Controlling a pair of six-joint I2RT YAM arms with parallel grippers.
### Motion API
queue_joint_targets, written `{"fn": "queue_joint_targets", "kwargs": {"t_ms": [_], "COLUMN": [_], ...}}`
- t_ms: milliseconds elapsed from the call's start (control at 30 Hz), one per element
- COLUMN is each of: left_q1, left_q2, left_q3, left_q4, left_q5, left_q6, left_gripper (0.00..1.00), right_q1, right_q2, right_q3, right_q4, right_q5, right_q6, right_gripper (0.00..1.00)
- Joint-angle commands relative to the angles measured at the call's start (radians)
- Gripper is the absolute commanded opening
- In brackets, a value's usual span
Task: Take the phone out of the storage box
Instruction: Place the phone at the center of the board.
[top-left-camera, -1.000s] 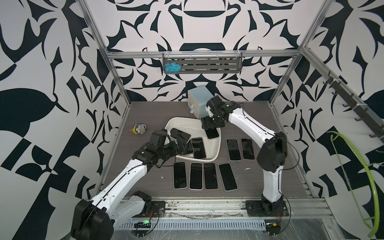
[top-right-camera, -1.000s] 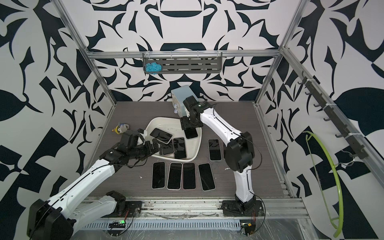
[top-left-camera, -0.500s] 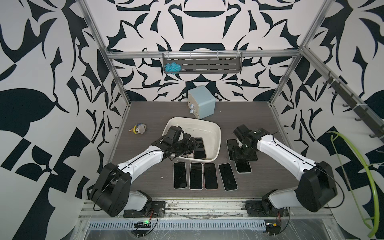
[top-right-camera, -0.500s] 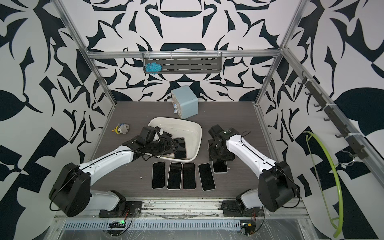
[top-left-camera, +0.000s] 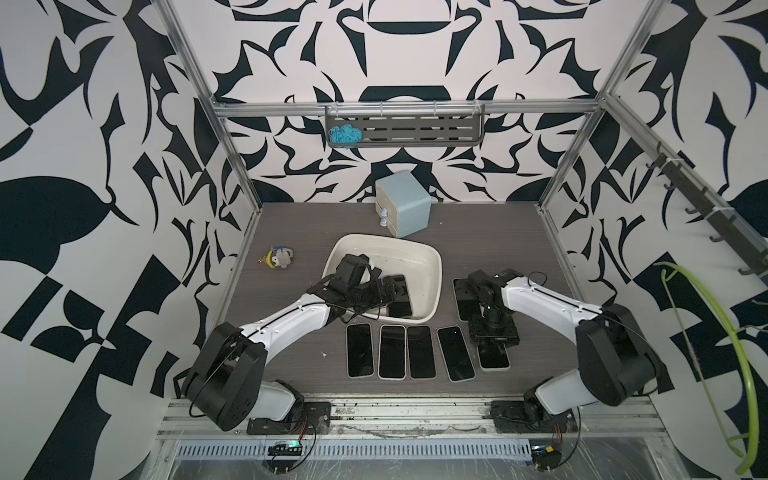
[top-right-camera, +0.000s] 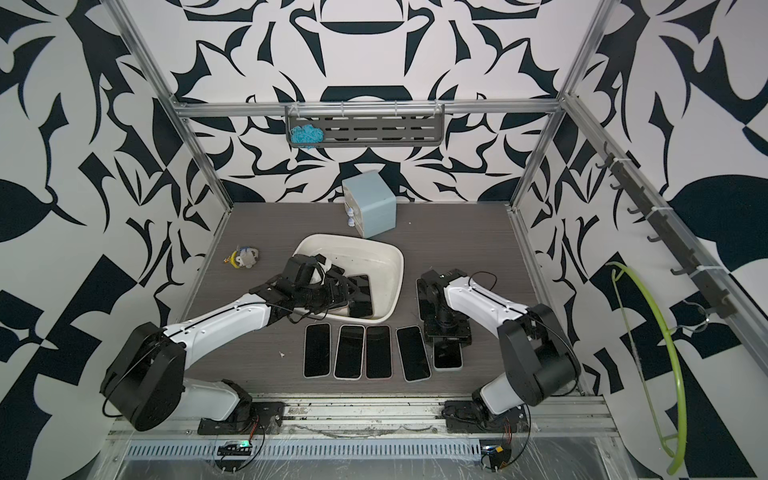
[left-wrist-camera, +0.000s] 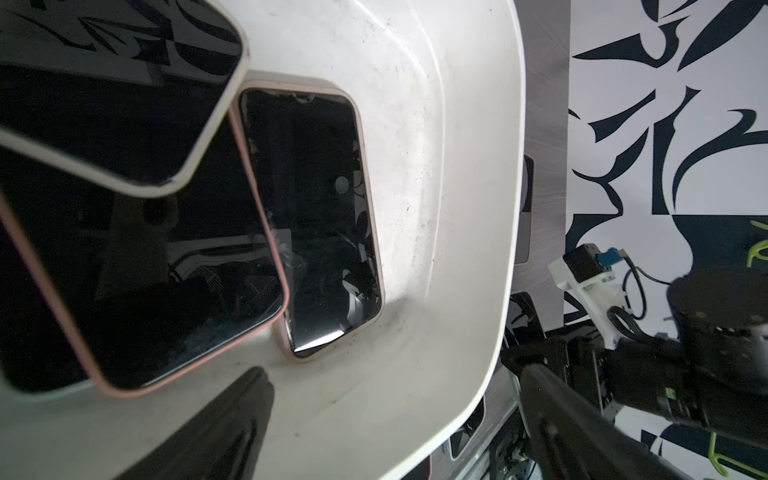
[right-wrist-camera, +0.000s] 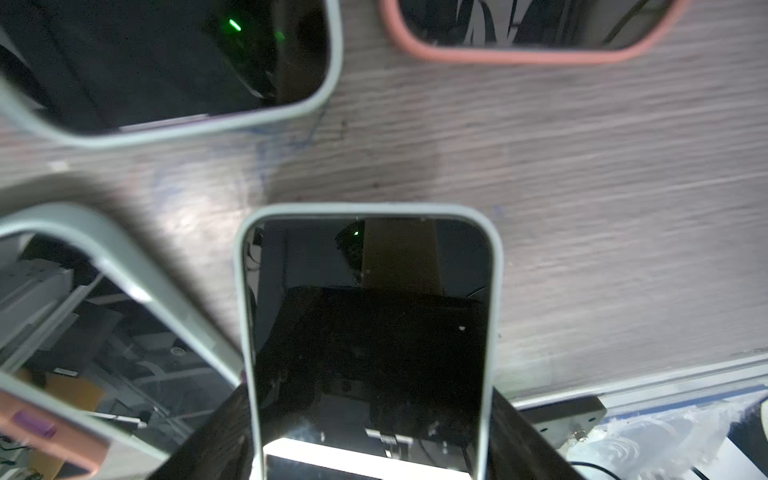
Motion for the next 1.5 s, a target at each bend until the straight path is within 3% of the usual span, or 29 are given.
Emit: {"fn": "queue_joint_targets", "kwargs": {"t_ms": [0,333,600,800,1000,1100,1200,1467], "left_q1": [-0.003,-0.001,0.001,0.003,0.005,0.014,0.051,0.151], "left_q2": [-0.057,-0.175,-0.243,-0.253,-0.253,-0.273,-0.323,-0.504], "left_q3": [-0.027,-0.039,-0.039,-0.014,0.020,0.032,0.027,-0.010], "left_q4": [-0.005,-0.108,-0.194,-0.237,-0.269,-0.296,-0.324,-0.471], "left_q5": [-0.025,-0.095,-0.135,-0.139,-0.146,-0.159,-0.170,-0.203], "left_q6": [-0.002,0.030,0.035,0.042,0.057,0.058,0.029,-0.047], "left_gripper": [1.00,1.00,1.00,1.00,1.00,1.00,1.00,1.00], "right_q1": [0.013,0.089,0.213,0.207,0.204,0.205,0.207,0.274], "right_q2": [0.025,0.175,0.256,0.195,0.029,-0.052,-0.060,0.294], "right_q3": [0.009,0.015,0.121,0.096,0.107,0.186,0.307,0.723], "right_q4": [-0.001,0.103,0.151,0.147,0.096,0.078,0.115,0.175], "right_q5": [-0.007,-0.046,-0.116,-0.095,-0.057,-0.027,-0.086,-0.219], "right_q6": [0.000,-0.017,0.048,0.061,0.080,0.058,-0.010,-0.290], "right_gripper": [0.73,0.74,0.85,0.98,0.99,0.99,0.99,0.99]}}
